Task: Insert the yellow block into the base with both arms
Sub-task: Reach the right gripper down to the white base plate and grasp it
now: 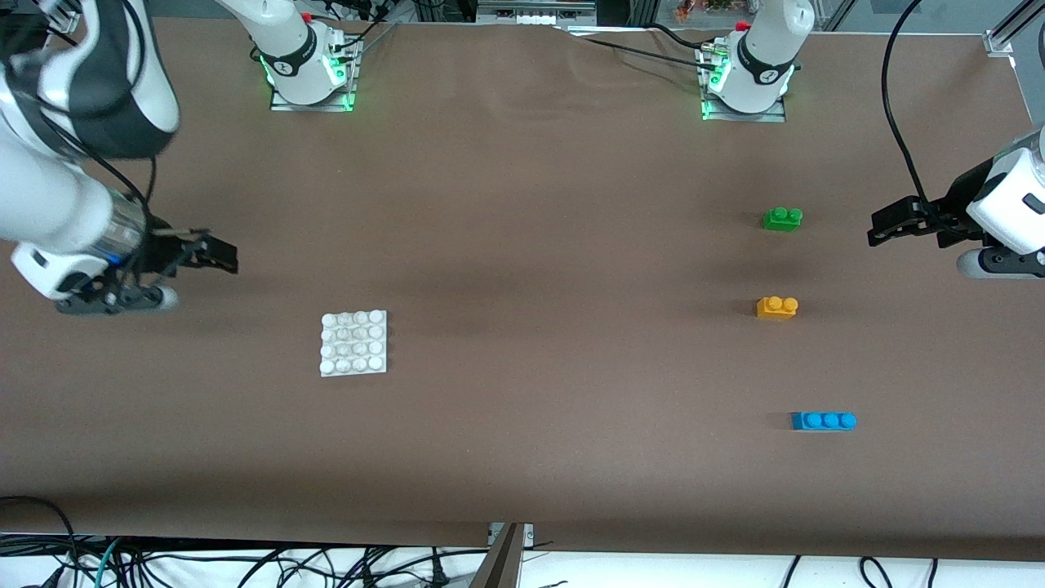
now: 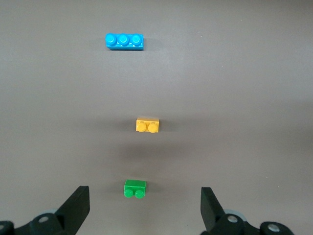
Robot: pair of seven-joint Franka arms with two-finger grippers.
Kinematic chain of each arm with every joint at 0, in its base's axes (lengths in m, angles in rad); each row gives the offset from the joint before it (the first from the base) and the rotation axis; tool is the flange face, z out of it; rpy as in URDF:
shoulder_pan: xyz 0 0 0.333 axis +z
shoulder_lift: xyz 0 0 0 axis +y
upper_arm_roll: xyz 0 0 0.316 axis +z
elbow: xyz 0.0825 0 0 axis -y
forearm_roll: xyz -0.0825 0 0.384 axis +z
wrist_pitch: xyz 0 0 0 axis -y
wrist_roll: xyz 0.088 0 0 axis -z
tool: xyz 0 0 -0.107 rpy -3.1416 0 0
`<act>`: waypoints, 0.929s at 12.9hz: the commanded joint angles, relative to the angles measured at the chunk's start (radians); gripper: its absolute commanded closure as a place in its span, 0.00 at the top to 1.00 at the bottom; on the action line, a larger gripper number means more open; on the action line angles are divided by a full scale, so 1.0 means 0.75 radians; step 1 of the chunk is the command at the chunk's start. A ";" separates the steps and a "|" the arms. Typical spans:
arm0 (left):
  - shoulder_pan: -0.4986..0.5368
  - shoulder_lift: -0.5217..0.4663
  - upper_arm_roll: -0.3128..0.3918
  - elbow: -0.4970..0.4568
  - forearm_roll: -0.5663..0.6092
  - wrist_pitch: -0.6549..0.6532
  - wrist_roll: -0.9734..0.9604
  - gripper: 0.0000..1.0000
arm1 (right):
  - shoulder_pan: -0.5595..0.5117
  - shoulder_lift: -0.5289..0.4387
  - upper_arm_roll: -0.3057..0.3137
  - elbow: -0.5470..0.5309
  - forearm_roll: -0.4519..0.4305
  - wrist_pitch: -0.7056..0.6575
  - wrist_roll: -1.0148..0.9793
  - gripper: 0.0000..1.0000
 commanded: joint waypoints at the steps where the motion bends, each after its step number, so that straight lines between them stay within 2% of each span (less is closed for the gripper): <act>1: -0.004 0.020 0.002 0.040 0.011 -0.007 0.027 1.00 | 0.064 0.120 0.001 -0.044 0.013 0.197 0.094 0.99; 4: -0.004 0.020 0.002 0.040 0.011 -0.007 0.027 1.00 | 0.107 0.243 0.003 -0.132 0.044 0.482 0.141 0.99; 8: -0.006 0.020 0.000 0.040 0.011 -0.009 0.027 1.00 | 0.132 0.345 0.003 -0.226 0.044 0.728 0.208 0.99; 12: -0.006 0.020 -0.002 0.040 0.011 -0.009 0.027 1.00 | 0.132 0.386 0.003 -0.269 0.044 0.834 0.210 0.98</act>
